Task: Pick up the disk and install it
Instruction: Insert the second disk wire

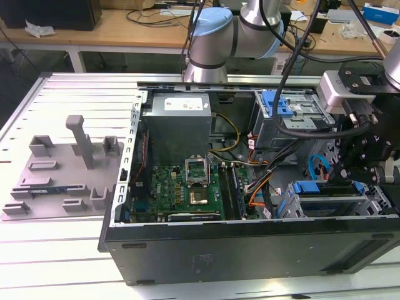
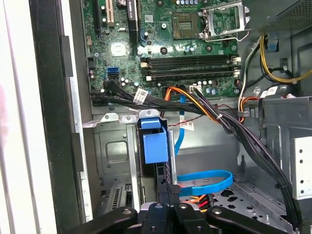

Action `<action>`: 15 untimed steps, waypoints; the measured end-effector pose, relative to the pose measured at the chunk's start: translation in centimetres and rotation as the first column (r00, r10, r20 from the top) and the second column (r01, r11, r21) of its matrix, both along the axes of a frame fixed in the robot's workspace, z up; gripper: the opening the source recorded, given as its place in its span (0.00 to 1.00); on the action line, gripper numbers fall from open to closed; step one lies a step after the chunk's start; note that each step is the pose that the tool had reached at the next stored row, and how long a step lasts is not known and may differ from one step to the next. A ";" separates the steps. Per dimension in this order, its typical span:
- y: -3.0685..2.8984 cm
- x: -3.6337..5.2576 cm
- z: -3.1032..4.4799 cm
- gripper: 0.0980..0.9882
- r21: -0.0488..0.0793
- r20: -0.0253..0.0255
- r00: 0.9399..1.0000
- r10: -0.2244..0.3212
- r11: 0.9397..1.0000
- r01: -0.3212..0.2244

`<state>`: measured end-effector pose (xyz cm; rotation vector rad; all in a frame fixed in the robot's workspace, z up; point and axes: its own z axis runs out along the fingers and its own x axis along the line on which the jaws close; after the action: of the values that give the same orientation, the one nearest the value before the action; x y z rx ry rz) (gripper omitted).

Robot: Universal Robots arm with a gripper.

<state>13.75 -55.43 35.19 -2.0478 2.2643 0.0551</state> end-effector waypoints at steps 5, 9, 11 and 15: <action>-0.06 0.00 -0.09 0.00 0.000 0.000 1.000 0.000 1.000 0.000; -0.06 0.04 -0.19 0.00 0.000 0.000 1.000 0.000 1.000 0.000; -0.05 0.04 -0.23 0.00 0.000 0.000 1.000 0.000 1.000 0.000; -0.05 0.07 -0.41 0.00 0.000 0.000 1.000 0.000 1.000 0.000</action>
<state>13.81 -55.49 34.78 -2.0479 2.2643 0.0550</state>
